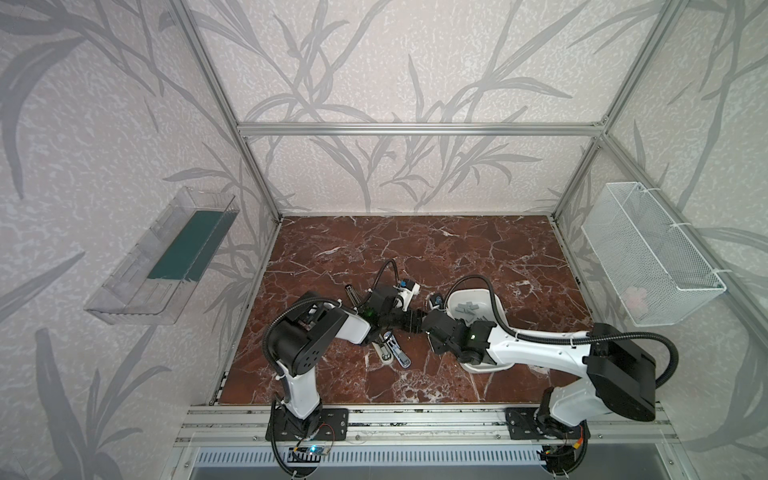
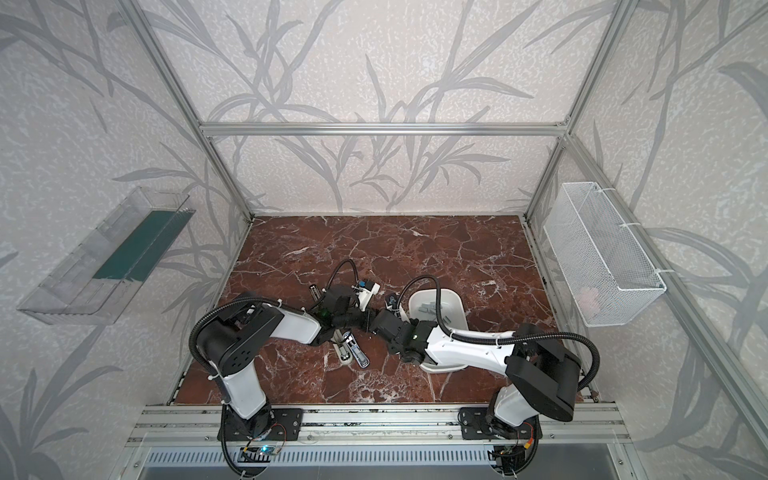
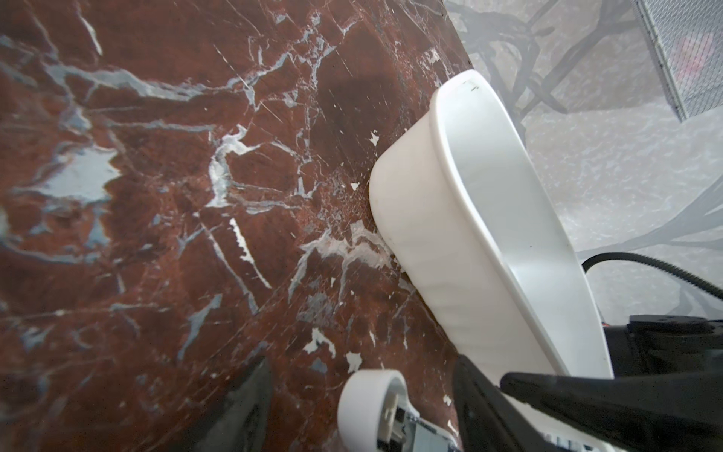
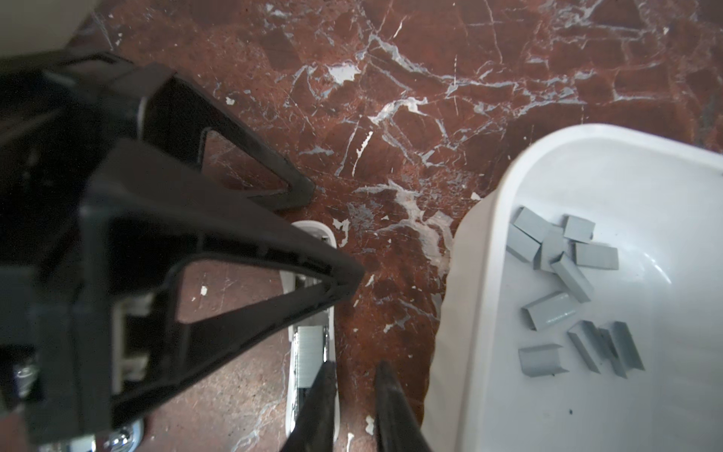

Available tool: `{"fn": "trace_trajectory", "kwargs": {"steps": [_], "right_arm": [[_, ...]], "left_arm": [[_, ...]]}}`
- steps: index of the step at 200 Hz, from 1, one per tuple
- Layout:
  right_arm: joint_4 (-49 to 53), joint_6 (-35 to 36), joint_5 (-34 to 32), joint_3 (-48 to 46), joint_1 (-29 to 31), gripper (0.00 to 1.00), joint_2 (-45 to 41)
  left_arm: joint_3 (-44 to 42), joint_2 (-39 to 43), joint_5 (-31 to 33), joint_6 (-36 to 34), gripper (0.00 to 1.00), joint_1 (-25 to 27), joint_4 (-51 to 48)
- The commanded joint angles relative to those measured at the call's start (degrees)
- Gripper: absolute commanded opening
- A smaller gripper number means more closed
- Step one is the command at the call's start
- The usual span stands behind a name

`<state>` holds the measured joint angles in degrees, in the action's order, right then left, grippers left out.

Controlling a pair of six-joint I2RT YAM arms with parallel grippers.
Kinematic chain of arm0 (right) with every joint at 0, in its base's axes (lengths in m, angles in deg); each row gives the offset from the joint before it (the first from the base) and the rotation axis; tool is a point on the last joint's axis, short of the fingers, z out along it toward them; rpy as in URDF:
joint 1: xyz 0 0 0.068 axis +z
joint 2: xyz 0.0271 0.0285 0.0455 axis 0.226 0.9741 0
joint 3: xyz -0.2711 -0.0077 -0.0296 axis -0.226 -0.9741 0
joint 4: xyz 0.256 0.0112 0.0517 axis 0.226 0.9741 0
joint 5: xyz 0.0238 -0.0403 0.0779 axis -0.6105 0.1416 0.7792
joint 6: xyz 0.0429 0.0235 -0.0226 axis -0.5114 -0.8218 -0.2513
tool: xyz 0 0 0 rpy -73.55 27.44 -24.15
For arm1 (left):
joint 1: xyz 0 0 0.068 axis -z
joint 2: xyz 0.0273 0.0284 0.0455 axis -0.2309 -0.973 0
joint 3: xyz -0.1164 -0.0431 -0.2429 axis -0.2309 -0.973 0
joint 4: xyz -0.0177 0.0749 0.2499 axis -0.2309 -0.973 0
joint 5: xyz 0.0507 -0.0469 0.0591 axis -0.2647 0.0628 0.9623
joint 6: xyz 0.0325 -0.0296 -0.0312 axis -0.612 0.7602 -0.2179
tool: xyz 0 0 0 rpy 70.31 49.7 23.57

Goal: Load the staples into the stapler

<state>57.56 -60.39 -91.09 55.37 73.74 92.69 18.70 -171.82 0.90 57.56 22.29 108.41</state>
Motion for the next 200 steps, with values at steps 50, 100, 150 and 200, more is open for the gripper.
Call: {"fn": "trace_trajectory", "kwargs": {"steps": [50, 100, 150, 200], "right_arm": [[-1.88, -0.22, -0.61, -0.51, -0.36, 0.21, -0.65], [-2.5, -0.24, -0.3, -0.42, -0.4, 0.21, -0.26], [-4.83, 0.36, 1.14, -0.25, -0.91, 0.21, 1.43], [-10.33, 0.81, 4.35, -2.95, -2.5, 0.22, -0.11]], "left_arm": [[-0.21, -2.45, -2.11, 1.0, 0.49, 0.72, 5.67], [-0.5, -2.11, -2.84, 0.97, 0.29, 0.83, 8.04], [-0.67, 0.63, -3.45, 0.42, 0.19, 0.97, 8.43], [-3.44, 4.24, -4.12, -0.61, 0.19, 1.17, 13.06]]}}
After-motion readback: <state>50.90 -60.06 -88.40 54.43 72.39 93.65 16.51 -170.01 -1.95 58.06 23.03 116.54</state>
